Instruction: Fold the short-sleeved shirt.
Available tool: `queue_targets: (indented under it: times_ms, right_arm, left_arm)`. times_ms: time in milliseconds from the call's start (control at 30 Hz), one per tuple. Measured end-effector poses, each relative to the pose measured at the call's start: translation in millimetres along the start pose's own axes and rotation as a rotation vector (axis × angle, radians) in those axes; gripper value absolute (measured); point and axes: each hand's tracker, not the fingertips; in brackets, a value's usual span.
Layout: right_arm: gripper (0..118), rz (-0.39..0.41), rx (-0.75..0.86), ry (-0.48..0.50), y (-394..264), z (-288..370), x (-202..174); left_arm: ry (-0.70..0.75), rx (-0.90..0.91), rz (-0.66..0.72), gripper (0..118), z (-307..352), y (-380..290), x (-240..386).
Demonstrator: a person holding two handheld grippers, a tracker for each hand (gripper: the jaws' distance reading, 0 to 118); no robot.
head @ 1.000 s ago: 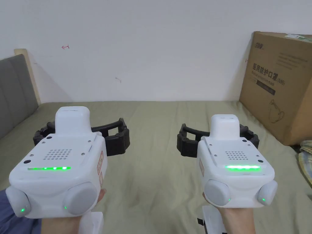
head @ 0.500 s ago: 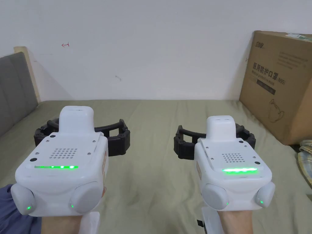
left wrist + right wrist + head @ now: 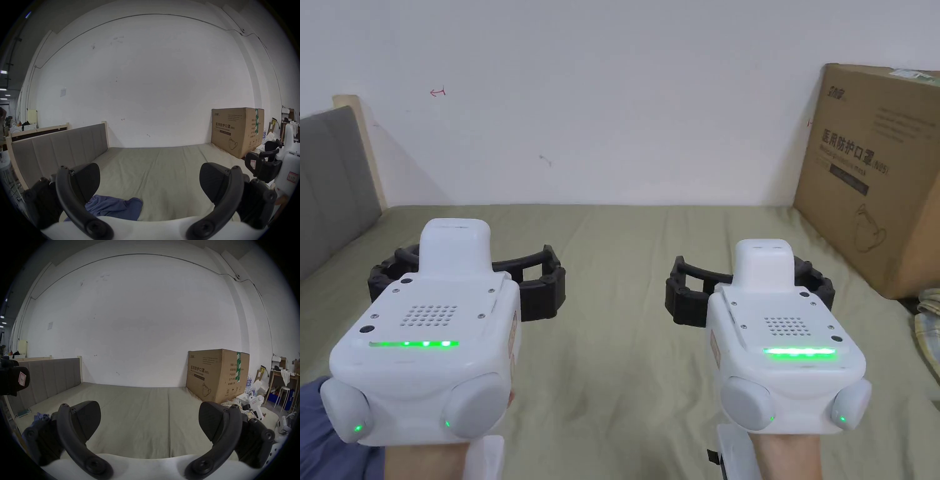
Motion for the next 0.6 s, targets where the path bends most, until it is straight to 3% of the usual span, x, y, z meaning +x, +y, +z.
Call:
queue_targets:
  times_ms: [600]
  right_arm:
    - [118, -0.048, -0.037, 0.006, -0.4, -3.7, 6.5]
  left_arm:
    - [-0.003, -0.002, -0.017, 118, -0.3, -0.7, 2.2]
